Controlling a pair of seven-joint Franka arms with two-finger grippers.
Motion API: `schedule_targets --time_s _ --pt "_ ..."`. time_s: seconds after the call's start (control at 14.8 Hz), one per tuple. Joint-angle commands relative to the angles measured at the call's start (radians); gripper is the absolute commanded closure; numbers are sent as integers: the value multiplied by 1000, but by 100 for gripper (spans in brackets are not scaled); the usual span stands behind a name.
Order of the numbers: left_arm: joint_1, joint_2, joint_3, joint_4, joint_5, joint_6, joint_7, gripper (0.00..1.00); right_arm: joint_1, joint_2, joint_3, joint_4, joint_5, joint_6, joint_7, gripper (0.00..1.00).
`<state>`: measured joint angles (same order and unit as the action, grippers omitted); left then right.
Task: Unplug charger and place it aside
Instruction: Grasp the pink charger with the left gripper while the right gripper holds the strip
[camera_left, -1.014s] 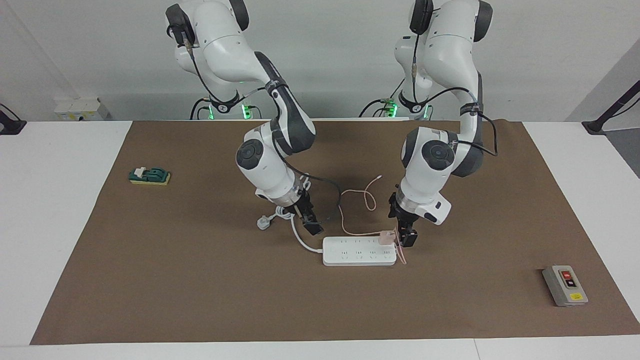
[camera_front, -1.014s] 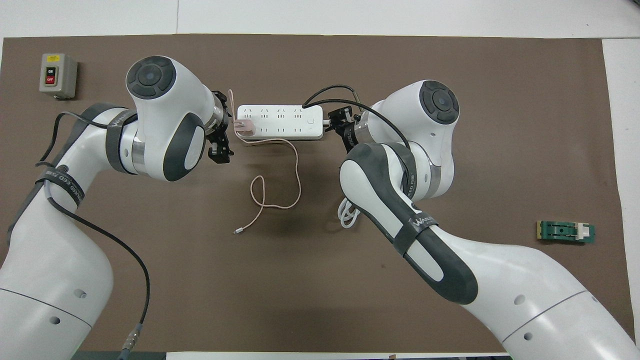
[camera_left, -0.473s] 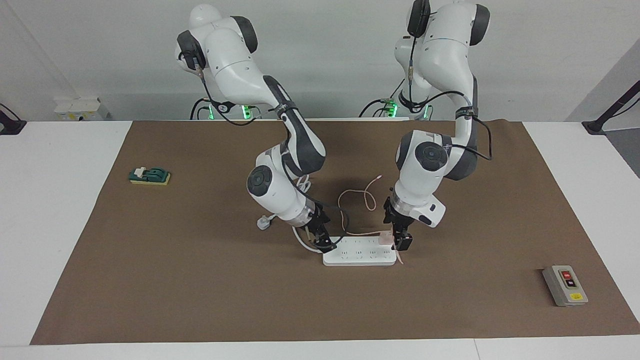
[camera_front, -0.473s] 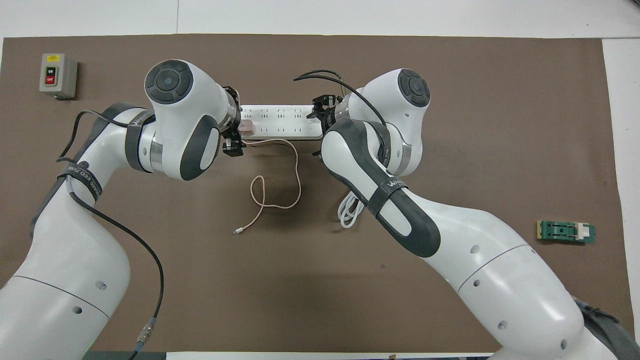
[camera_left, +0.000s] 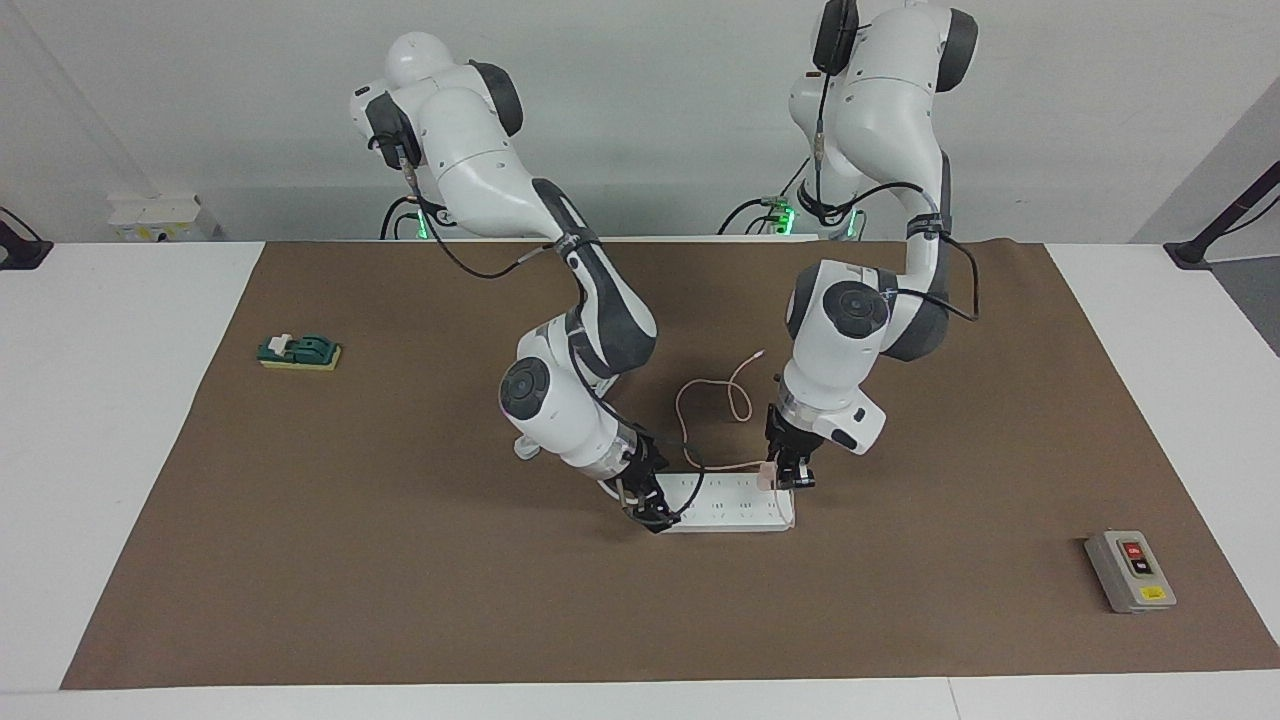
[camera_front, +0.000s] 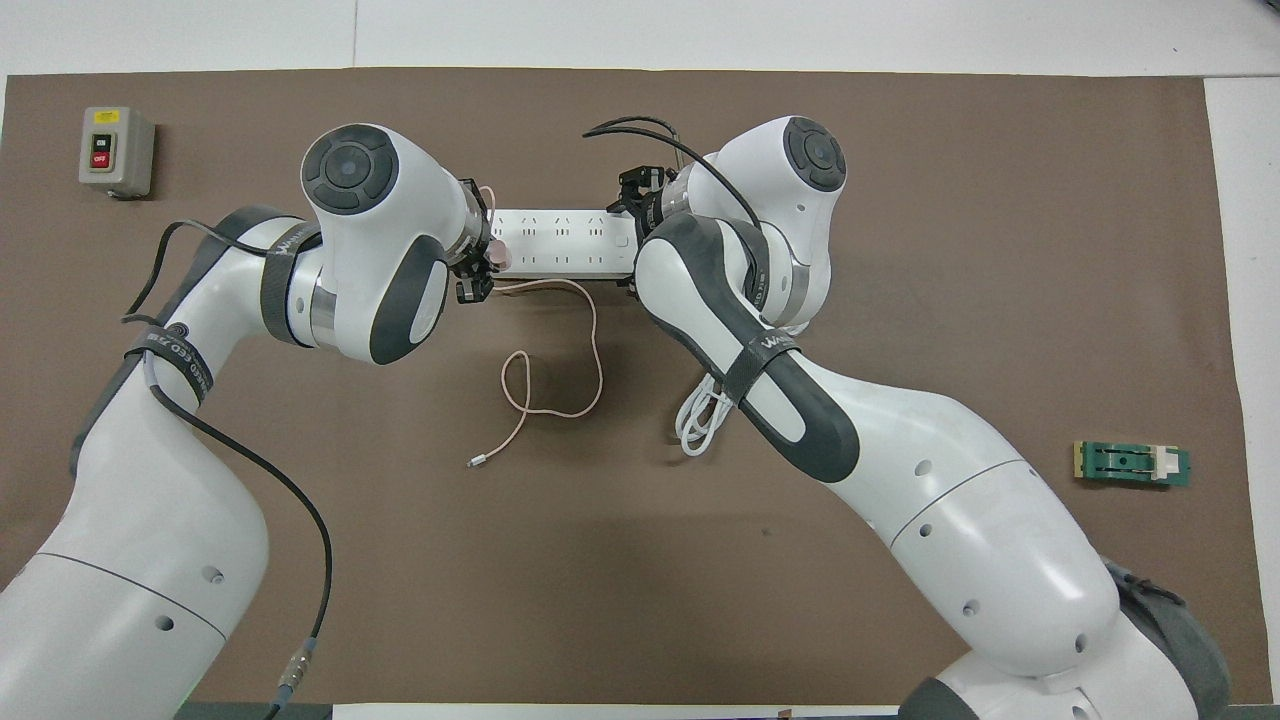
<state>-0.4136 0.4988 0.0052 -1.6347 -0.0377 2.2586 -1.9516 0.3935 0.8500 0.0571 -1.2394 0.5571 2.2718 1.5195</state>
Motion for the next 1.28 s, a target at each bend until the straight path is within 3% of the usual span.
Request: schedule_targets --time_s 0.0,0.27,0.34,0.47,0.54,0.88,1.22 --pt "-17 15 16 3 21 36 -16 100 1 52 -8 74 -36 -35 19 0" --pt "-17 15 16 -5 25 45 -13 100 -4 64 -6 72 -62 -17 16 0" --pt "-17 15 15 -5 27 44 -10 100 1 66 -6 69 -62 -9 16 6" --pt "-16 15 15 -5 28 44 -9 100 2 66 -6 64 -56 3 16 48" --pt "-16 15 15 -5 28 45 -7 100 2 64 -5 63 -54 3 16 58" --pt "-10 12 18 10 30 15 14 100 1 64 -6 63 -56 5 16 60" --pt "22 -26 19 110 36 -161 80 100 1 64 -6 63 -56 5 16 60"
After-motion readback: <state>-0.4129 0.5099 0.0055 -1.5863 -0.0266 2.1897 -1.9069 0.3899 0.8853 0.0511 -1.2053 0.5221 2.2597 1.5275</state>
